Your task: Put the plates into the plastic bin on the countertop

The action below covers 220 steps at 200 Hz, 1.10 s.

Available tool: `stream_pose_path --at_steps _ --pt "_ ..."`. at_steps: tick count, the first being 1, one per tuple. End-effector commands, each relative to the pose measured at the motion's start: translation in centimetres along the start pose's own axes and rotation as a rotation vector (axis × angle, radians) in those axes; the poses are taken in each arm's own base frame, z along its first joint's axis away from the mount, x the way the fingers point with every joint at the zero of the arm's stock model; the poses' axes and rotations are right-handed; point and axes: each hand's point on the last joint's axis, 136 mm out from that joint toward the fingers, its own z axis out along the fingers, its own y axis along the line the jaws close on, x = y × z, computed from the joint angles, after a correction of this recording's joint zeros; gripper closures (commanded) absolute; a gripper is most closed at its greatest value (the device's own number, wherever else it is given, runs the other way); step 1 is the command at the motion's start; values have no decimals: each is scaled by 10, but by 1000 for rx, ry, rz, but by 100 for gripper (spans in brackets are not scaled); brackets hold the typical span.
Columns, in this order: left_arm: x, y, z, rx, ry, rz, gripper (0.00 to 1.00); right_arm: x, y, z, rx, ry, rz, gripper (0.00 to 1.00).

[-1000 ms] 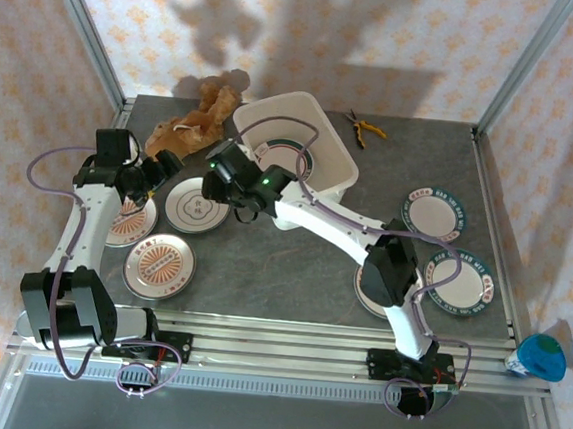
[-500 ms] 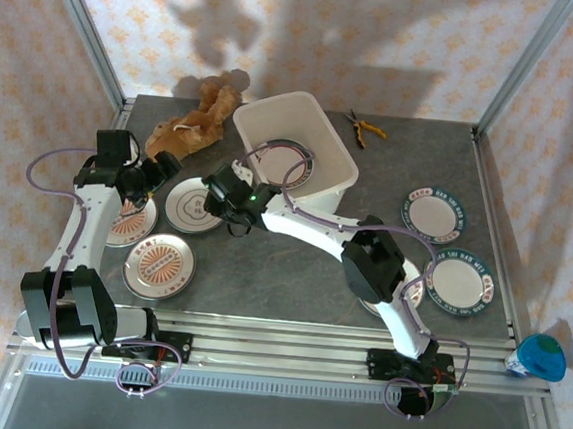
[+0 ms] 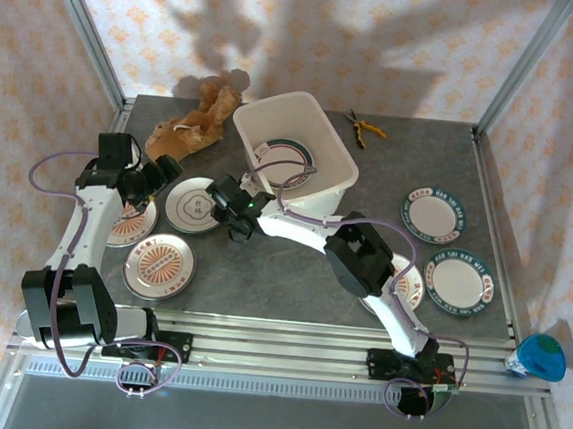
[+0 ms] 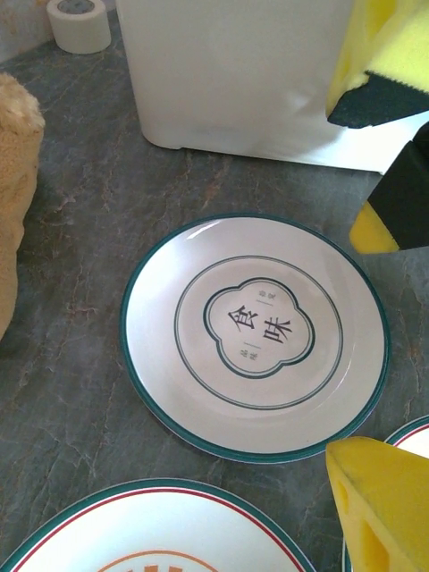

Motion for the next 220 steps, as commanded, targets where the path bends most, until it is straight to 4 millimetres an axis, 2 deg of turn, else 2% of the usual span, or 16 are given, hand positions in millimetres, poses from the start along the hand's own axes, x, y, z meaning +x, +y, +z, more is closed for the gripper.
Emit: stream_pose_path --at_steps 1,24,75,102,146,191,220 --pt "3 4 5 -7 17 -10 9 -15 -2 5 2 -52 46 62" --pt "4 4 5 -10 26 -11 8 -20 -5 13 -3 -60 68 63" --pt "5 5 6 -22 40 7 9 -16 -8 28 9 -38 77 65" --pt "5 4 5 -23 40 12 9 -16 -13 30 35 -35 74 65" --pt "6 2 6 -22 45 18 9 -19 -17 16 75 -58 41 64" --pt "6 2 6 -23 41 24 9 -14 -32 17 132 -56 41 62" --pt "8 1 6 -21 42 27 9 -11 -32 22 130 -48 45 61"
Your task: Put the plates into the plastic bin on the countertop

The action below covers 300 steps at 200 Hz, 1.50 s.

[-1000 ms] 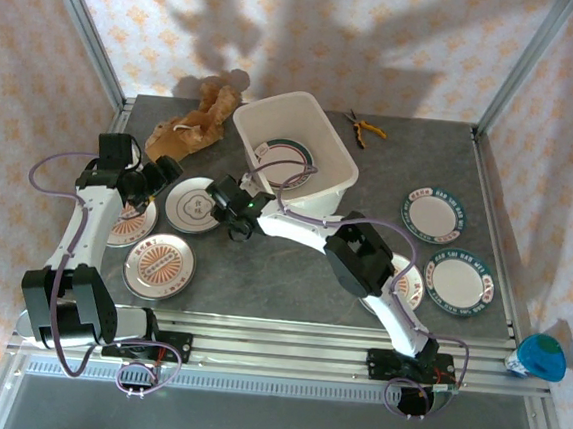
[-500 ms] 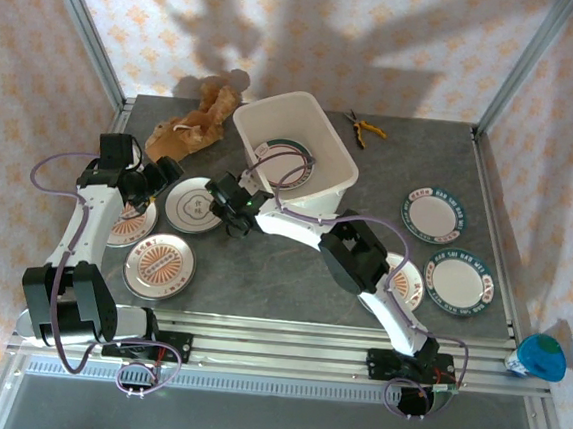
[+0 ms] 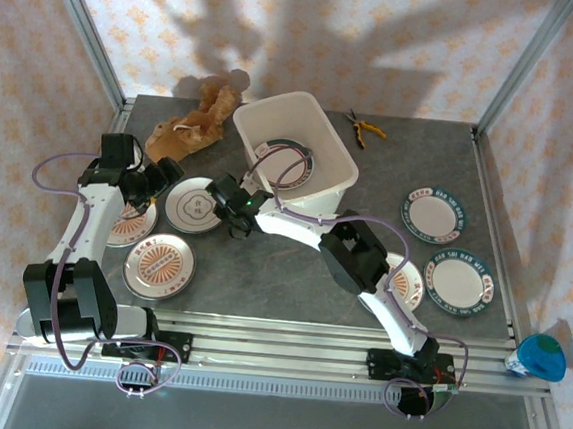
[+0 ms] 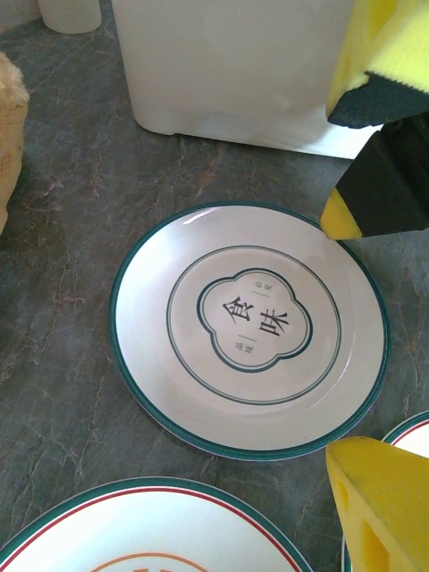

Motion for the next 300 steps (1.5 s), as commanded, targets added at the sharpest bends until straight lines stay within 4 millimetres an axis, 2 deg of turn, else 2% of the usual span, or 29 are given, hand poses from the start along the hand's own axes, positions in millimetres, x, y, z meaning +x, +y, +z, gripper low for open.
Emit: stream_pose_path --at_steps 1,74,128,218,270,300 --pt "4 -2 -2 -8 15 28 9 2 -22 7 88 -2 27 61" --pt "7 -3 -3 -12 17 34 9 0 -8 24 52 -13 19 61" --pt "8 -1 -4 -19 17 35 9 3 -19 27 108 3 -4 61" --pt "9 0 -3 -26 16 38 9 8 -14 43 68 3 15 62" --pt "8 -1 -4 -33 13 39 9 6 -15 51 65 -1 21 65" --pt "7 -1 -3 -36 14 40 9 4 -15 53 59 -5 25 71"
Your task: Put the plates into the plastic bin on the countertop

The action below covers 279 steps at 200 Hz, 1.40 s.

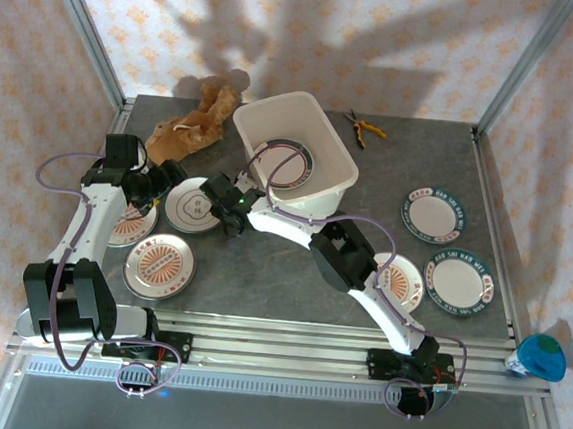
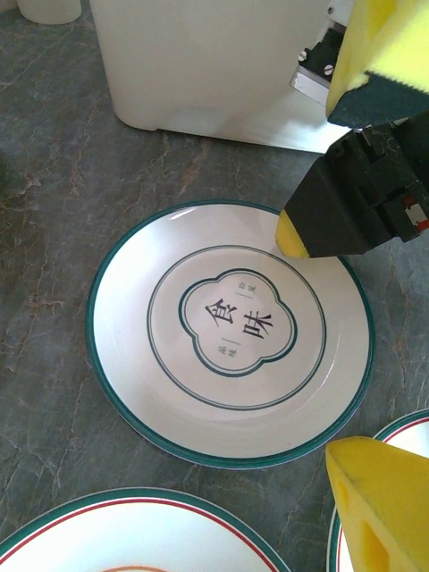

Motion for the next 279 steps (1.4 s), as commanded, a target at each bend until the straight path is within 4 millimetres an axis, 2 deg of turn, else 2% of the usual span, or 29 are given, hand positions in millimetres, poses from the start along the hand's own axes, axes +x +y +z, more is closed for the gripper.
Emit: stream_pose_path --at_steps 1,54,67,110,149,175,279 --pt "-2 1 -4 -26 -12 25 9 5 -21 28 39 9 28 71" --pt "-4 1 -4 -31 -12 24 9 3 -24 28 48 1 23 79" --pt "-4 1 -4 -31 -12 24 9 1 -24 27 47 -4 26 83" --pt "-6 -1 -3 -28 -11 49 9 -5 -26 17 52 -37 34 88" --pt "-8 -4 -4 -16 -17 46 9 -16 -25 1 45 -68 42 92" --pt "-8 -6 -5 -2 -26 44 9 -19 -21 -11 31 -72 44 100" --pt "-13 -18 -10 76 -73 1 9 -51 7 -59 -36 -113 29 100"
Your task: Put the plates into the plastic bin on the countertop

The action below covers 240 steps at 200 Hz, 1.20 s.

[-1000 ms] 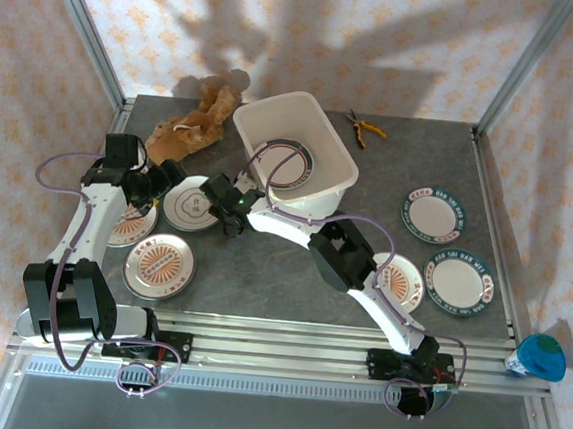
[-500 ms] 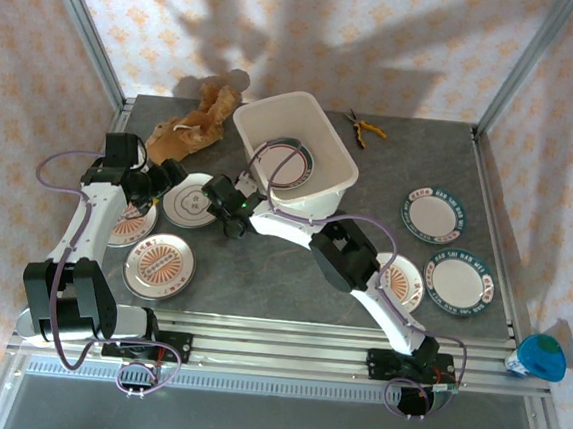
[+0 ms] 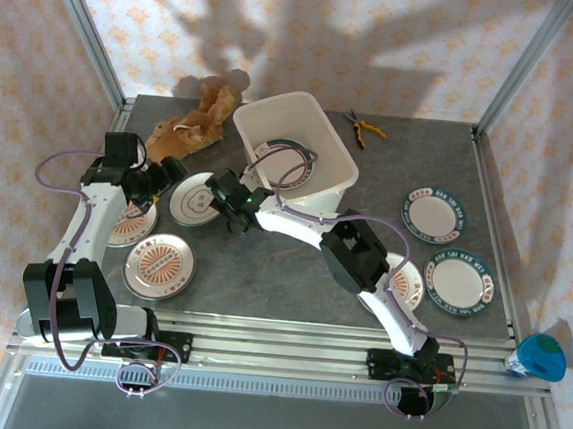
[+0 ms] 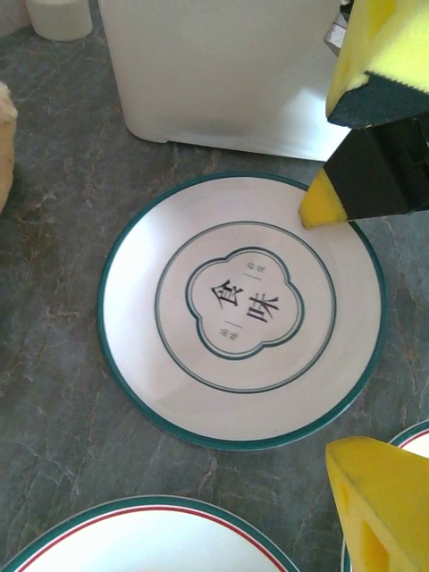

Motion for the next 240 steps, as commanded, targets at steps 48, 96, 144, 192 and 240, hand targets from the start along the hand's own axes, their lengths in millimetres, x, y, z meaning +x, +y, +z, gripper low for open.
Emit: stream_pose_path --at_steps 48,96,144,192,240 --pt "-8 -18 -10 91 -65 -14 9 -40 9 -42 7 -66 -15 100" --pt "-8 -20 -14 98 -72 -10 9 -44 23 -57 -54 -67 -16 100" --pt "-8 -20 -20 97 -85 -1 9 -44 41 -68 -127 -39 -24 100" --pt "-8 -21 -25 99 -97 6 9 -35 58 -74 -188 17 -41 100" --pt "-9 -23 -30 100 -103 16 9 -18 63 -61 -208 89 -36 100"
